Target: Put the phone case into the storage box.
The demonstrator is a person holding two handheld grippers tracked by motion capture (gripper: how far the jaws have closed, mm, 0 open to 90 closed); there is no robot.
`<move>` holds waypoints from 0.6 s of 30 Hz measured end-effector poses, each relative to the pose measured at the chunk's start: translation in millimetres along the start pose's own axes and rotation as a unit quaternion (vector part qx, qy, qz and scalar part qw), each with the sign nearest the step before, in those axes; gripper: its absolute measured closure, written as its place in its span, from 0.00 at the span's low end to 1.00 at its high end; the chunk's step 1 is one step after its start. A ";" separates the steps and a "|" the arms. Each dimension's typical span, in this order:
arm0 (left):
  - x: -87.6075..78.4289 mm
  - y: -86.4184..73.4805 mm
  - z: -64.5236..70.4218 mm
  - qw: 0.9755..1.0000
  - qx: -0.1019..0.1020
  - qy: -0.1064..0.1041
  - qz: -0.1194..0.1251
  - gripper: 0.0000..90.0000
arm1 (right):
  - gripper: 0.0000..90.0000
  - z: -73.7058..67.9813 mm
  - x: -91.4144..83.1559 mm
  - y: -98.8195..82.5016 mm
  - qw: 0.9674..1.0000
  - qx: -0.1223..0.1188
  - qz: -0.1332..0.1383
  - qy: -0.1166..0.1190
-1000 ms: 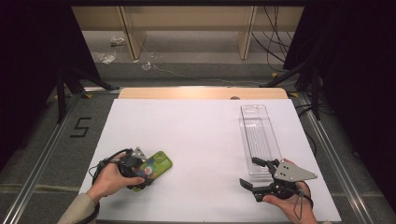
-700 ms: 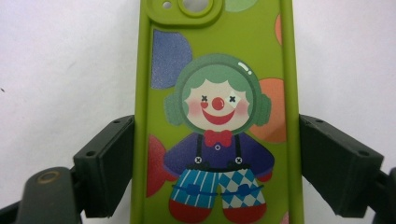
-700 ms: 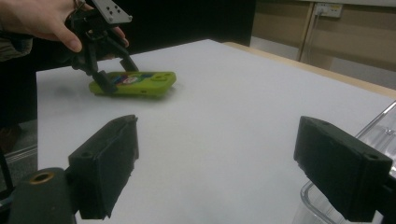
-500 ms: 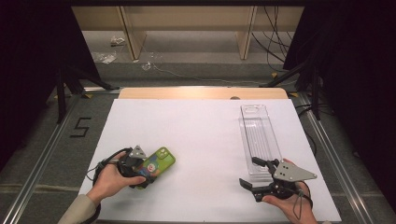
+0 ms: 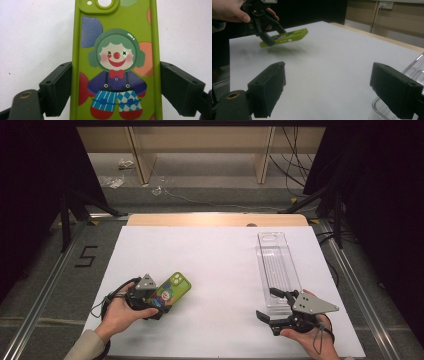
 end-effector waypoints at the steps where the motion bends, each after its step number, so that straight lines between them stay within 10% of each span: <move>1: 0.0 0.0 0.0 1.000 0.000 0.000 0.000 0.18 | 0.16 0.1 0.1 0.2 1.000 0.000 0.000 0.000; 18: -4.6 17.5 13.7 0.998 -0.005 0.006 0.059 0.18 | 0.14 2.3 4.9 4.1 1.000 0.003 0.001 -0.010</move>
Point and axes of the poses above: each handheld gripper's, and its own axes: x roughly forward along the jaws, y roughly out of its top, z roughly to its right, the point moved 10 cm from there along x, roughly forward along the jaws, and after that the axes turned 8 degrees about y, right-handed, at the moved point
